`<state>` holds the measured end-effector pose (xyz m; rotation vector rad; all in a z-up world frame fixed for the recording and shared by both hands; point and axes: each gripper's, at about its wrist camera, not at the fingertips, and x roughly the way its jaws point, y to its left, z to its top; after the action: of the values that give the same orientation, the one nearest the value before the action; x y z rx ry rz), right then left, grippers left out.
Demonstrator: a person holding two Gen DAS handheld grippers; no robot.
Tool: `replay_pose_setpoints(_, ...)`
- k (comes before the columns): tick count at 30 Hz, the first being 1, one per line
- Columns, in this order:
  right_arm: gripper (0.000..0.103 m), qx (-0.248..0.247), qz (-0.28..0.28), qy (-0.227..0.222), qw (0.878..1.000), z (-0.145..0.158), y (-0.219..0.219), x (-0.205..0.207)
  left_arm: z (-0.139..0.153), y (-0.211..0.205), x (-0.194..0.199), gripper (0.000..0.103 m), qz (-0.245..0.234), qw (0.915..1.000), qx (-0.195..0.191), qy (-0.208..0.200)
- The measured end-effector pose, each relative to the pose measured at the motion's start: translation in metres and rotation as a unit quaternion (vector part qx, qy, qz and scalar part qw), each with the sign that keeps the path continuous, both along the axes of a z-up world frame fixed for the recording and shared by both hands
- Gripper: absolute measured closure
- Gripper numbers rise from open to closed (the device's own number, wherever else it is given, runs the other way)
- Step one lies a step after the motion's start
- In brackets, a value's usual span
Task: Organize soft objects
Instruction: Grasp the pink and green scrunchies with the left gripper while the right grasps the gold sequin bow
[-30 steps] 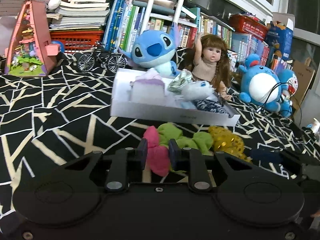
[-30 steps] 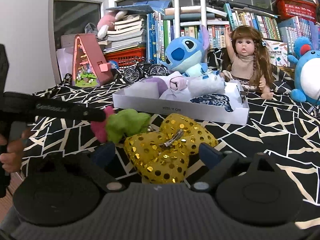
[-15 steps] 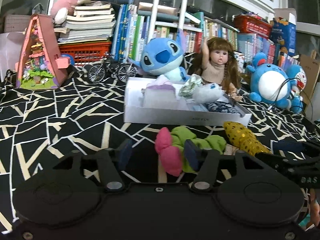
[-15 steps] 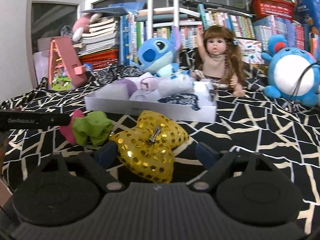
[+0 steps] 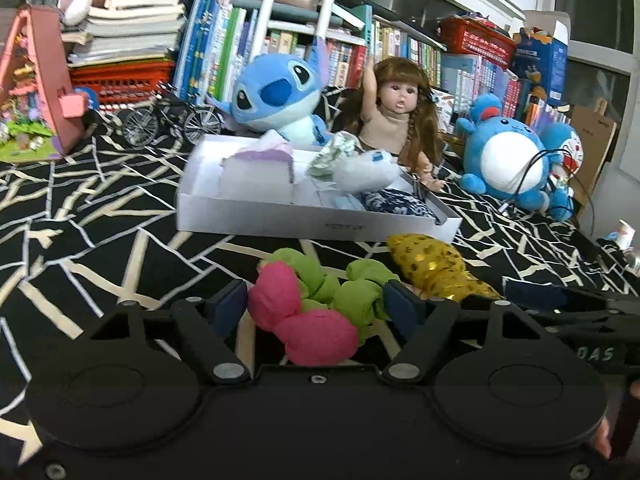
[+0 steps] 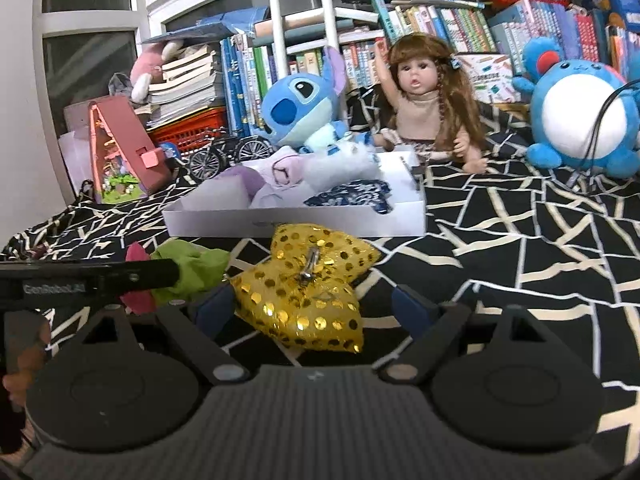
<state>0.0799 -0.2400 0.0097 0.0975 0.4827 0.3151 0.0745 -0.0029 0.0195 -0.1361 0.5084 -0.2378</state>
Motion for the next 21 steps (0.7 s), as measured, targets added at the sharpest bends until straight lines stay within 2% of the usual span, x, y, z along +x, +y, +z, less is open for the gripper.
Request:
replay_pose_setpoints(2,0.011,0.005,0.006,0.007,1.0,-0.002,0.003,0.004,-0.001,-0.002,0.005,0.048,-0.007,0.9999,-0.008,0.006)
replay_pose_setpoints(4,0.012,0.012,0.011,0.015,1.0,-0.004,0.006,0.009,-0.003,-0.003,0.007,0.055,-0.012,0.9998,-0.012,0.009)
replay_pose_setpoints(6,0.019,0.018,0.014,0.02,1.0,-0.006,0.008,0.012,-0.002,-0.004,0.007,0.064,-0.012,0.9998,-0.01,0.007)
replay_pose_setpoints(7,0.022,0.021,0.015,0.023,0.999,-0.007,0.009,0.013,-0.001,-0.005,0.006,0.074,-0.012,0.9999,-0.007,0.003)
replay_pose_setpoints(8,0.031,0.024,0.018,0.025,0.999,-0.007,0.01,0.013,0.0,-0.005,0.004,0.079,-0.013,0.9999,-0.004,-0.002)
replay_pose_setpoints(12,0.041,0.013,0.015,0.007,1.0,-0.003,0.015,0.007,0.011,0.0,-0.003,0.081,-0.011,0.9996,0.002,-0.025)
replay_pose_setpoints(21,0.042,-0.001,-0.006,-0.038,0.999,0.014,0.011,-0.004,0.025,0.025,-0.011,0.079,0.015,0.9993,-0.009,-0.032)
